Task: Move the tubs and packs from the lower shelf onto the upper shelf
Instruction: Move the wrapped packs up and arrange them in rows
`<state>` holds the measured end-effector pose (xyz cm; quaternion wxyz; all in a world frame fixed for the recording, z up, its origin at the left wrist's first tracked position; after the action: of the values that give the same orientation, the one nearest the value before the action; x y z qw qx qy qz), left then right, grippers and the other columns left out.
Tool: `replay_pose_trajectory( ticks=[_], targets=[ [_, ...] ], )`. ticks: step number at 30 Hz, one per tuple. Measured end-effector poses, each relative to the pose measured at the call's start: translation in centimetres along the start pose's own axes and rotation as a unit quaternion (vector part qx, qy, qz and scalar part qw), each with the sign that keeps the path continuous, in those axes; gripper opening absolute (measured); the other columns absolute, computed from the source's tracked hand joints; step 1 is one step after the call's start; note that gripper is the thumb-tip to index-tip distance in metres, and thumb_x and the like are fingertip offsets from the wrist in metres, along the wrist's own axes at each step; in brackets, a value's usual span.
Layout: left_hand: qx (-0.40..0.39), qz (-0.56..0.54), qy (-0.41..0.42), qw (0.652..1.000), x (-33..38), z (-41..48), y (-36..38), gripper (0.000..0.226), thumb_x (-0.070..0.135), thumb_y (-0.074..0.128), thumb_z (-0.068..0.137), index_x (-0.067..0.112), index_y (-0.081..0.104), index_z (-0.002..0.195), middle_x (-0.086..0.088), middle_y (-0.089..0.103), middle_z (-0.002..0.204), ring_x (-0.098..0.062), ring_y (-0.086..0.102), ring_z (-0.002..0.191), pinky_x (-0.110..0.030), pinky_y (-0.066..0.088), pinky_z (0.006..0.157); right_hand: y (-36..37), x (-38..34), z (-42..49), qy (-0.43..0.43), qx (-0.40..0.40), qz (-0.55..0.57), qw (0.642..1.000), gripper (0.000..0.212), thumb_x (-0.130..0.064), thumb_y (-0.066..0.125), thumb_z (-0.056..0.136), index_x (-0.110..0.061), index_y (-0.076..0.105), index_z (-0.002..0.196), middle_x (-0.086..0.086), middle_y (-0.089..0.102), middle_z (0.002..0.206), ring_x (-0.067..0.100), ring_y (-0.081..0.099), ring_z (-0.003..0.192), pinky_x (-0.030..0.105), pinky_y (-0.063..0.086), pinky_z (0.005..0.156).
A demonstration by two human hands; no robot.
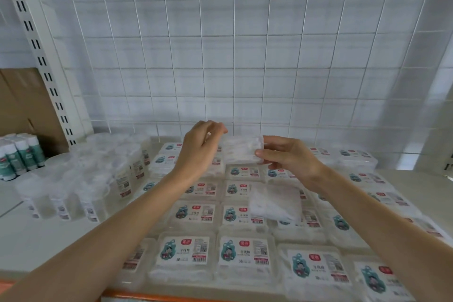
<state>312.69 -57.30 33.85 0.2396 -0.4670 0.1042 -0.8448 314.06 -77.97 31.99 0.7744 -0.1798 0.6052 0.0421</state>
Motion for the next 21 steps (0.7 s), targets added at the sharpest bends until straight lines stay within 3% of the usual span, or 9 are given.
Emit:
replay_pose_trajectory(
  ticks=[2,4,6,8,12,15,19,21],
  targets=[
    [0.000,0.015,-0.013,1.000,0.2,-0.2,0.0,0.034,0.038,0.042,0.102,0.017,0.069,0.096,0.003,0.062,0.098,-0.001,0.058,0.089,-0.014,0.039,0.077,0.0,0.0,0.0,-0.010,0.000,-0.005,1.000,0.028,-0.019,0.075,0.084,-0.024,0.073,0.111,0.001,0.075,0.103,0.018,0.071,0.092,0.031,0.052,0.082],
    [-0.001,0.040,-0.016,0.999,0.2,-0.5,0.0,0.044,0.043,0.041,0.102,0.012,0.060,0.079,0.001,0.057,0.078,-0.010,0.055,0.074,-0.025,0.039,0.072,0.0,-0.2,0.0,-0.022,0.003,-0.004,1.000,0.031,-0.019,0.075,0.083,-0.024,0.072,0.114,-0.002,0.074,0.105,0.018,0.071,0.095,0.032,0.051,0.085],
    [0.002,0.051,-0.021,0.998,0.3,-0.8,0.0,0.045,0.047,0.041,0.101,0.019,0.046,0.066,0.009,0.046,0.061,-0.007,0.046,0.058,-0.030,0.038,0.065,0.1,-0.4,-0.1,-0.033,0.007,0.008,0.999,0.034,-0.017,0.074,0.083,-0.025,0.070,0.116,-0.008,0.074,0.108,0.014,0.071,0.097,0.030,0.050,0.086],
    [0.006,0.050,-0.040,0.998,0.1,-1.0,-0.1,0.043,0.053,0.040,0.099,0.023,0.050,0.069,0.012,0.046,0.056,-0.003,0.046,0.054,-0.029,0.038,0.063,0.2,-0.6,-0.1,-0.043,0.006,0.022,0.999,0.038,-0.013,0.074,0.083,-0.026,0.069,0.118,-0.008,0.074,0.109,0.012,0.070,0.100,0.026,0.050,0.087],
    [-0.002,0.004,-0.071,0.997,-0.2,-0.9,0.2,0.044,0.059,0.041,0.096,0.022,0.063,0.103,0.005,0.061,0.065,-0.003,0.055,0.056,-0.028,0.042,0.065,0.4,-0.8,-0.3,-0.063,0.007,0.028,0.998,0.040,-0.006,0.073,0.082,-0.028,0.070,0.115,-0.002,0.074,0.109,0.013,0.067,0.106,0.024,0.049,0.095],
    [-0.012,-0.084,-0.074,0.994,-0.2,-0.7,0.4,0.024,0.045,0.057,0.095,0.024,0.064,0.102,0.000,0.068,0.070,-0.008,0.058,0.057,-0.023,0.042,0.060,0.2,-0.9,-0.4,-0.079,0.015,0.034,0.996,0.039,-0.003,0.071,0.083,-0.025,0.070,0.115,0.009,0.072,0.111,0.022,0.066,0.106,0.029,0.050,0.099],
    [-0.015,-0.148,-0.121,0.981,-0.7,-0.7,0.8,0.017,0.035,0.066,0.091,0.022,0.067,0.101,0.010,0.071,0.081,-0.014,0.066,0.064,-0.026,0.046,0.056,-0.1,-1.2,-0.5,-0.102,0.022,0.042,0.994,0.037,0.006,0.066,0.085,-0.021,0.070,0.110,-0.008,0.071,0.116,0.013,0.066,0.110,0.024,0.052,0.096],
    [-0.011,-0.184,-0.136,0.973,-0.8,-0.6,0.9,0.019,0.028,0.069,0.091,0.019,0.067,0.107,0.005,0.073,0.094,-0.017,0.071,0.071,-0.027,0.050,0.057,0.1,-1.1,-0.5,-0.093,0.013,0.034,0.995,0.038,0.010,0.064,0.086,-0.021,0.072,0.107,-0.011,0.071,0.117,0.011,0.066,0.109,0.022,0.052,0.093]
  ],
)
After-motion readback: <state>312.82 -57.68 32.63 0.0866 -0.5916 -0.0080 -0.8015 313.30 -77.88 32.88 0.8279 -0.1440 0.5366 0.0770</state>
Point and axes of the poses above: each hand's wrist, its own z-axis towards the middle knuckle, its own y-axis out of the palm, x = y × z, the point moved 5 cm from there along z, towards the middle knuckle
